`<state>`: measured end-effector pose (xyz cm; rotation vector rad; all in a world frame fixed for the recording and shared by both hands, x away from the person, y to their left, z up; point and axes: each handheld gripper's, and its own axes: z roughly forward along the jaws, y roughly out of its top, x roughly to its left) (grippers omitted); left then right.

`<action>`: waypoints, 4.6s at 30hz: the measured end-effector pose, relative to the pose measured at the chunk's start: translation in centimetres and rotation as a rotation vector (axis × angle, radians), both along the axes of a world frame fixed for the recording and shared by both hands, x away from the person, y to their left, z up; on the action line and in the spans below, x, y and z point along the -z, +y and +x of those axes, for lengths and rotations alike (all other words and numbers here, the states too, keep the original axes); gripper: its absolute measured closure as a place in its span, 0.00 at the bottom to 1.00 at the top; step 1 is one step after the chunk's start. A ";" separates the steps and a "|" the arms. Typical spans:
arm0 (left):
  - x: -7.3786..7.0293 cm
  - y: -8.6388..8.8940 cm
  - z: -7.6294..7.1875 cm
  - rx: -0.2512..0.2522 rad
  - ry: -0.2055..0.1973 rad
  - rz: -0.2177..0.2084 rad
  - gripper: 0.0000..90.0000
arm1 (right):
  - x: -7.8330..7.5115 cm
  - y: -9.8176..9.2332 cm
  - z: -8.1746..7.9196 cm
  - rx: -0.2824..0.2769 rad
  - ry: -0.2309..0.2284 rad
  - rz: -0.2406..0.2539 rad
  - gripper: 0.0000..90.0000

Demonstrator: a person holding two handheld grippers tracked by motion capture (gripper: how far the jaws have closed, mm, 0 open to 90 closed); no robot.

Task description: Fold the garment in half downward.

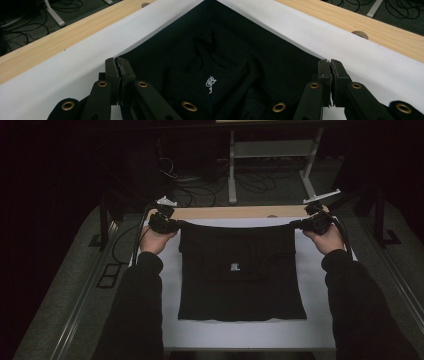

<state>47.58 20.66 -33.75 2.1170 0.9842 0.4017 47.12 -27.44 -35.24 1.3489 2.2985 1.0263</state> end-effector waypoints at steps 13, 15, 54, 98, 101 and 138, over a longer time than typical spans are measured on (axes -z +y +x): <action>0.6 0.1 0.5 -0.002 0.021 0.006 0.95 | 1.0 -0.3 1.1 0.011 0.013 0.041 0.94; 0.9 0.0 0.7 0.008 0.029 0.009 0.96 | 1.2 -0.3 1.3 0.010 0.022 0.050 0.94; 1.3 -1.4 -1.3 0.069 0.053 -0.169 0.00 | 0.0 1.5 -0.1 -0.067 -0.011 0.144 0.02; 7.6 -5.1 -0.1 0.167 0.198 -0.220 0.00 | 5.0 8.7 0.3 -0.240 0.094 0.124 0.02; 8.1 -5.3 0.1 0.163 0.206 -0.228 0.00 | 5.7 8.9 0.6 -0.237 0.101 0.128 0.02; 11.1 -6.0 0.8 0.117 0.254 -0.230 0.64 | 8.8 9.4 1.8 -0.162 0.172 0.118 0.56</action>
